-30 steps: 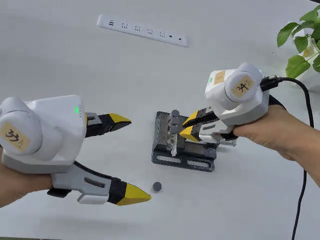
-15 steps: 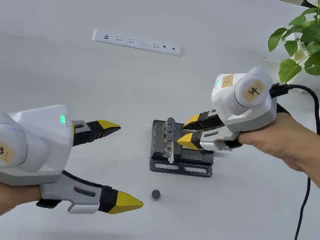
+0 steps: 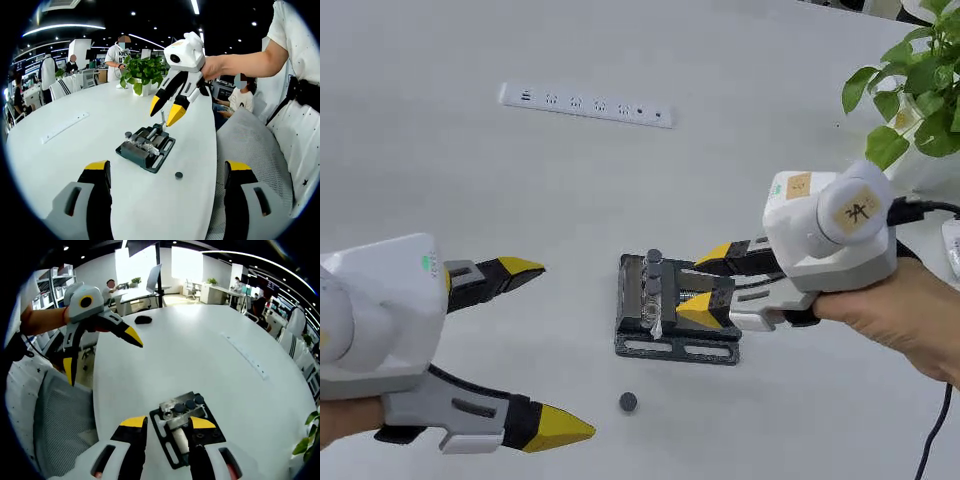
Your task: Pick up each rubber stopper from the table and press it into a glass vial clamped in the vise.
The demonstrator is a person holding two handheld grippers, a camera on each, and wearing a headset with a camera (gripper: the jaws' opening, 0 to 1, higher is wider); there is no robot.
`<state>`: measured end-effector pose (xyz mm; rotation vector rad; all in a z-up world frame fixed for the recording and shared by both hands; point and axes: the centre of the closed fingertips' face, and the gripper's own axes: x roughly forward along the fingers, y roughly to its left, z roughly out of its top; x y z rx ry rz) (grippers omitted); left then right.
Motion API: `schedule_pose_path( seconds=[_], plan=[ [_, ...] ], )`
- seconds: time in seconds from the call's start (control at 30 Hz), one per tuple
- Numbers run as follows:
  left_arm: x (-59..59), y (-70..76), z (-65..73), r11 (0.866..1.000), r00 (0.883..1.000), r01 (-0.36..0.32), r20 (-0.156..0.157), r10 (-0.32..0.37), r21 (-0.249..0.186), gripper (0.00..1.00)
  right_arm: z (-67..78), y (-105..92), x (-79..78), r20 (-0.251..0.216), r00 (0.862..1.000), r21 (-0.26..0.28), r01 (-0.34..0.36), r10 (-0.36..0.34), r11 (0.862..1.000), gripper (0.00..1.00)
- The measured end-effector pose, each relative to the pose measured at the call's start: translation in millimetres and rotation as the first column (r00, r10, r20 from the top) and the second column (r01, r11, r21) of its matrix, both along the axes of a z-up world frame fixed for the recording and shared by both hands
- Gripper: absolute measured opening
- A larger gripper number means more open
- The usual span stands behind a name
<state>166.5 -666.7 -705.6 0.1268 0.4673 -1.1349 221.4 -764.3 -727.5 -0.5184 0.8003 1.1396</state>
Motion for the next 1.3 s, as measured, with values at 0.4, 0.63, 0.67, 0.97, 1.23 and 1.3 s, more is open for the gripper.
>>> schedule_pose_path(
  seconds=[0.4,0.63,0.67,0.97,1.23,1.3],
  plan=[
    [-4.6,2.8,-3.5,1.000,1.000,-0.002,0.006,0.002,0.008,0.99,-4.5,-4.4,-26.2,-0.021,1.000,0.036,0.011,-0.010,0.999,0.40],
    [-7.9,4.7,-5.8,1.000,1.000,-0.005,0.009,0.005,0.009,0.99,-5.9,1.0,-43.0,-0.029,1.000,0.053,-0.002,0.003,0.999,0.48],
    [-8.5,4.8,-5.9,1.000,1.000,-0.006,0.008,0.006,0.010,0.99,-6.3,2.1,-45.4,-0.031,0.999,0.054,-0.005,0.006,0.999,0.48],
    [-12.3,5.0,-7.3,1.000,1.000,-0.009,0.012,0.009,0.007,0.99,-9.7,9.9,-64.4,-0.037,0.999,0.055,-0.032,0.034,0.998,0.50],
    [-14.9,6.3,-11.9,1.000,1.000,-0.008,0.009,0.008,0.004,0.99,-27.9,17.1,-77.3,-0.045,0.995,0.011,-0.088,0.088,0.996,0.45],
    [-15.3,6.9,-12.6,1.000,1.000,-0.009,0.008,0.009,0.002,0.99,-34.7,19.8,-80.1,-0.047,0.994,-0.003,-0.103,0.103,0.995,0.44]
  ],
)
